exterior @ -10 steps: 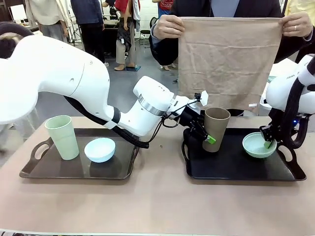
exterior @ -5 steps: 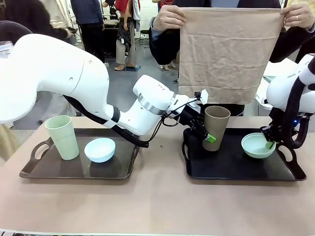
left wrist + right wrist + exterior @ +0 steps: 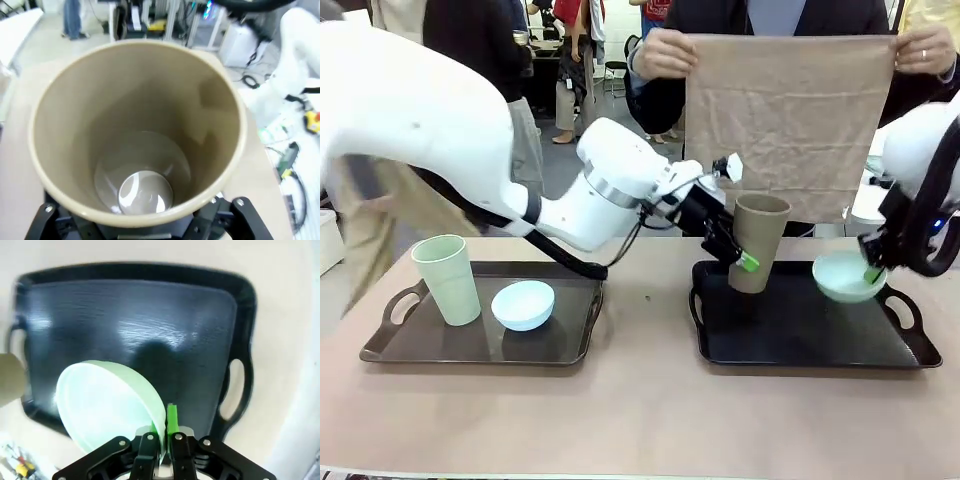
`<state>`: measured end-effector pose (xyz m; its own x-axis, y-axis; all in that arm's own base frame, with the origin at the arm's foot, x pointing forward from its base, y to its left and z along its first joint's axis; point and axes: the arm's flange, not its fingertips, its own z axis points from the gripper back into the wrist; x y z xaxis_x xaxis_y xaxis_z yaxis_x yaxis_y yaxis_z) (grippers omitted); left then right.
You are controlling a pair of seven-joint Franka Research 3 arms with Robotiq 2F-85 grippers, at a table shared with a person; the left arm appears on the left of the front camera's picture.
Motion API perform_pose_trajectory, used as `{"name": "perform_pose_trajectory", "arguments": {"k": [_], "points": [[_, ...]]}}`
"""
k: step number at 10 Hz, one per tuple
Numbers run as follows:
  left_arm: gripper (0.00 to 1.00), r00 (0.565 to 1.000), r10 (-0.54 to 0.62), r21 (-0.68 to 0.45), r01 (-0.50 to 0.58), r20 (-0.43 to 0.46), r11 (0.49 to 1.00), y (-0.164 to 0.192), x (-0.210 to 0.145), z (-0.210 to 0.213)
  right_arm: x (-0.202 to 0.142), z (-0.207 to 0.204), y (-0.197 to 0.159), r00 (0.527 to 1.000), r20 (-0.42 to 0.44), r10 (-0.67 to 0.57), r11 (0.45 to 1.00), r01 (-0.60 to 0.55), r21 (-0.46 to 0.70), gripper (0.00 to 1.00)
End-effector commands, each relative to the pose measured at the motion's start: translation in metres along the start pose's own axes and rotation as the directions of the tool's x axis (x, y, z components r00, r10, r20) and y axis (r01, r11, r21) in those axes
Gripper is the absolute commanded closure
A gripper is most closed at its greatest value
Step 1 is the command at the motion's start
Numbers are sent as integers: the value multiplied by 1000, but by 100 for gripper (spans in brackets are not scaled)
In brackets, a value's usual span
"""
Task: Set up a tray with a mat and arrange the tableware.
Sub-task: Pick up the Picnic Bowl and Reusable plastic cup from the Handle tray in front of the human's position and hold them in the air, then place the Picnic Bowl and Reusable plastic cup back onto the Handle tray in front of the human's position.
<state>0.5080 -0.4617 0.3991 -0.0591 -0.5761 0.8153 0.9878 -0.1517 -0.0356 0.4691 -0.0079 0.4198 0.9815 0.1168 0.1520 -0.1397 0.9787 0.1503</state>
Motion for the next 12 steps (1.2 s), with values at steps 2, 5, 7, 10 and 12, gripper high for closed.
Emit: {"name": "perform_pose_trajectory", "arguments": {"k": [2,5,7,10,12], "points": [[100,1000,-3,10,3,18,1000,-72,53,78,-53,114,18,987,152,47,997,-56,57,100],[100,1000,-25,22,24,17,999,-68,75,78,-53,135,21,987,156,41,998,-47,36,100],[100,1000,-25,22,24,17,999,-68,75,78,-53,135,21,987,156,41,998,-47,36,100],[100,1000,-25,22,24,17,999,-68,75,78,-53,135,21,987,156,41,998,-47,36,100],[100,1000,-25,22,24,17,999,-68,75,78,-53,135,21,987,156,41,998,-47,36,100]]}}
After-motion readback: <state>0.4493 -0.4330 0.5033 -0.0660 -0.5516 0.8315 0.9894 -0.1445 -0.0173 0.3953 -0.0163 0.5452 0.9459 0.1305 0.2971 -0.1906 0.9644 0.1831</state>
